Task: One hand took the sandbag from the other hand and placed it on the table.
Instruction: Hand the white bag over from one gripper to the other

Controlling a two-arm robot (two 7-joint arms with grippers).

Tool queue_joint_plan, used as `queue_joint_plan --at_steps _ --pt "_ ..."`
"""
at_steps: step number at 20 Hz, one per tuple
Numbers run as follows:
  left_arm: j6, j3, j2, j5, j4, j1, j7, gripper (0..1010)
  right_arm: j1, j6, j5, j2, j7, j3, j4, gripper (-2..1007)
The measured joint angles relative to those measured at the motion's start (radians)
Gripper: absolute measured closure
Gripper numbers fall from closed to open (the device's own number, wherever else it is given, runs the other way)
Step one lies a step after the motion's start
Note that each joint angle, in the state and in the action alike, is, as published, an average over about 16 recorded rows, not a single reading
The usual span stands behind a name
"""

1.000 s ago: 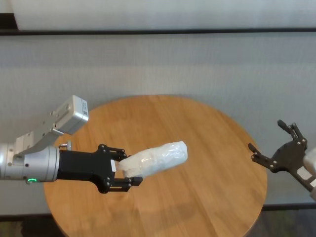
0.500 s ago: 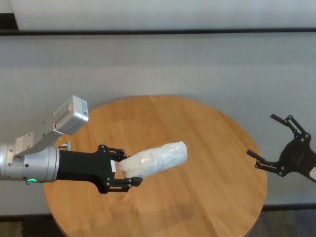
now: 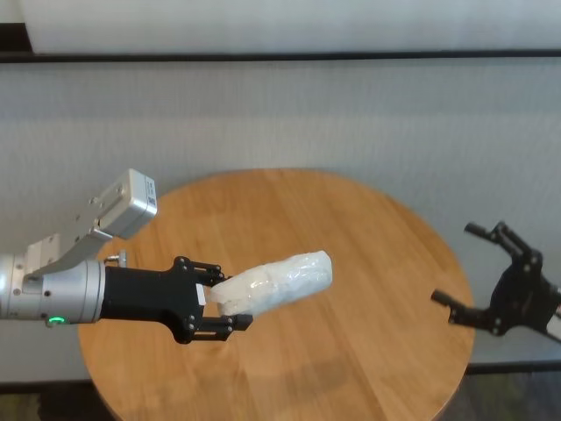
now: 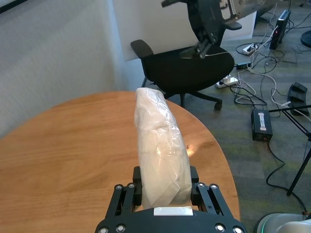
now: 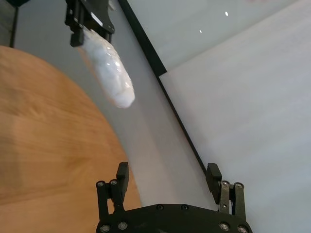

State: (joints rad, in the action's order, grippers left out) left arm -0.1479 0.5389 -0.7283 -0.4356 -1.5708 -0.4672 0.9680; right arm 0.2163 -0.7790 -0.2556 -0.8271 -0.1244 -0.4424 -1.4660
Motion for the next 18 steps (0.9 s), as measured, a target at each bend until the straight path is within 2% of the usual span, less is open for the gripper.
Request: queue_joint_plan --at_steps 9,18 --pt "-0.001 0.000 0.000 0.000 0.000 0.000 0.000 443 -0.060 0.007 -0.035 0.009 -0.009 -0.003 -0.042 4" --pt "-0.001 -0.001 0.000 0.000 0.000 0.000 0.000 443 -0.076 0.018 -0.107 0.053 -0.003 -0.004 -0.053 4"
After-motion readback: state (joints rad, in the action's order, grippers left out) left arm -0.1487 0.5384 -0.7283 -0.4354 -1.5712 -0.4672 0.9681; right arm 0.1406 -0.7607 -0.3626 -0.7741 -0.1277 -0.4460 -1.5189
